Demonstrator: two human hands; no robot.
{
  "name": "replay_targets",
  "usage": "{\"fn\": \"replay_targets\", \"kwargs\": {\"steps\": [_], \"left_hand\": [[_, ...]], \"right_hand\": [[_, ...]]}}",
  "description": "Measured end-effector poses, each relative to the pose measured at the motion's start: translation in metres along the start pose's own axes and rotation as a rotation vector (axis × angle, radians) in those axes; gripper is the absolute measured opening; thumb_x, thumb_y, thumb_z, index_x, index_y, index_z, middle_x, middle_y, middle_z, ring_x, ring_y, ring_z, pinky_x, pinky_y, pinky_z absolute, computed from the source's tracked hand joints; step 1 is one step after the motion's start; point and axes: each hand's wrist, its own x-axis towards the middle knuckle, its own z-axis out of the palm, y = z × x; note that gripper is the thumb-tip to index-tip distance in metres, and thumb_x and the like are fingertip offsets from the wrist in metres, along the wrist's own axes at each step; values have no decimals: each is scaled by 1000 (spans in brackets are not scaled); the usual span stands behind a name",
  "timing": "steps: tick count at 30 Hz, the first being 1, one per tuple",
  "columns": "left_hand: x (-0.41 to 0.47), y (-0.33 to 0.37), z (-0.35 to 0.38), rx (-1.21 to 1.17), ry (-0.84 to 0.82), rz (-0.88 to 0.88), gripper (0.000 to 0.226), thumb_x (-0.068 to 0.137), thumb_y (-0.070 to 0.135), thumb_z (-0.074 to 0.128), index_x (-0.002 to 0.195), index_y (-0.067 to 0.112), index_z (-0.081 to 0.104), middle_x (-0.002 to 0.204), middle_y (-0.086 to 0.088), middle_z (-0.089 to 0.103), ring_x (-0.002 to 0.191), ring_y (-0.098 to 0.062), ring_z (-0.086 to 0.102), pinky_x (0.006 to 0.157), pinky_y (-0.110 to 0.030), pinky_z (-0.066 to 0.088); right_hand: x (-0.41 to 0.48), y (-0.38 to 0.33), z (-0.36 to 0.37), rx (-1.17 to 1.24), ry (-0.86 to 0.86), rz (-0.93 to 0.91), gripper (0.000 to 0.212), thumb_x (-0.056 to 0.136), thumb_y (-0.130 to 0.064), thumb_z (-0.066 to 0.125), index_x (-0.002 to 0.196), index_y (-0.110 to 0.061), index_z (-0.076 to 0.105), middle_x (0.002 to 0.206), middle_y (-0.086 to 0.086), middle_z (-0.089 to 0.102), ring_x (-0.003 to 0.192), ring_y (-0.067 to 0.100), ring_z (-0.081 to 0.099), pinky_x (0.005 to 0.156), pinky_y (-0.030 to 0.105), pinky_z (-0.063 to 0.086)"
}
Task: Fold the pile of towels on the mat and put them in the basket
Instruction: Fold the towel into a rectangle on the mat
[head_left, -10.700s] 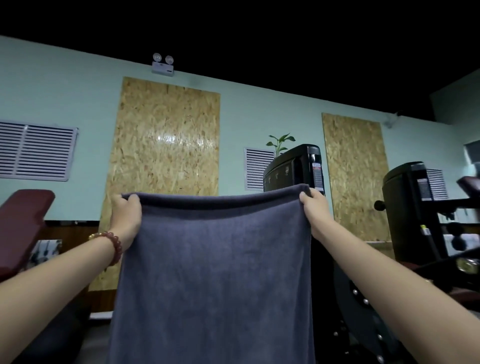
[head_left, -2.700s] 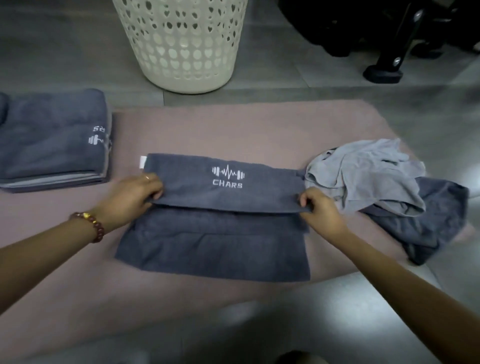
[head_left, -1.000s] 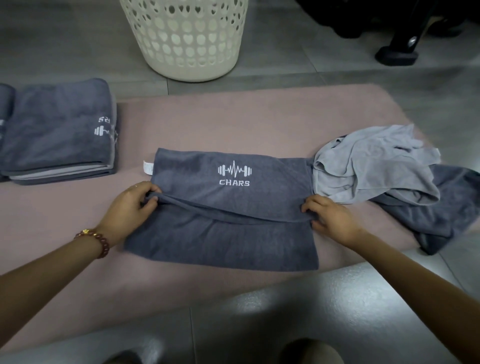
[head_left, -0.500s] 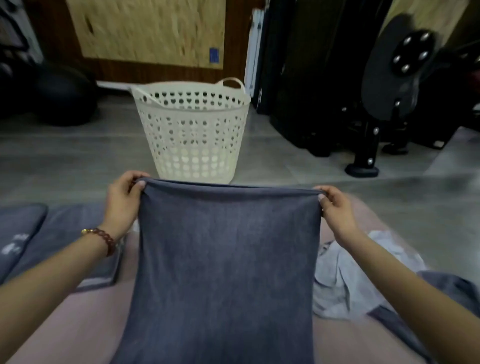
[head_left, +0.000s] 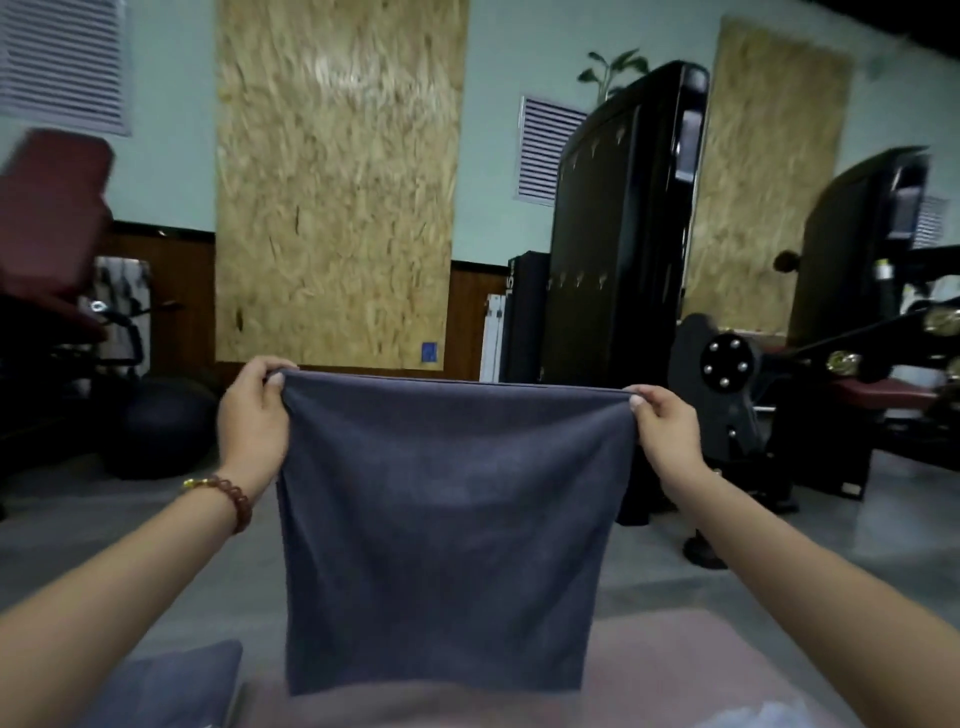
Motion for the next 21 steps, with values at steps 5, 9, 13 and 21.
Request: {"fn": "replay_targets", "kwargs": {"steps": [5,9,13,21], "left_hand": [[-21,27,-10,-38,16,-78,22,98,7,33,100,9,55,95,-4,56,88,-17,50,73,-25,32],[-41,36,-20,-119,28,-34,22,97,2,33,112,6,49,101,-2,51,93,-15,49,79,-21,34],[-51,45,-45,-170,62,197,25,97,3,37,99,28,41,83,8,46,74,0,47,71,-18,36],[-100,-4,-49,-113,-97,53,24,93,-4,40,92,20,42,84,-1,48,75,-7,47,71,-17,36]], "right_hand": [[-15,-15,-16,132,-33,83,26,94,-10,49,80,-26,66,94,3,65,92,20,59,85,39,49],[-41,-22,-26,140,21,82,26,94,-7,46,82,-22,63,94,5,63,92,20,57,78,30,47],[-64,-32,-40,116,235,-114,18,92,-2,47,94,-14,60,90,2,62,87,12,58,78,19,44],[-104,13,-36,-141,95,13,11,94,-9,49,102,-14,54,80,-6,56,73,3,54,65,12,38]]}}
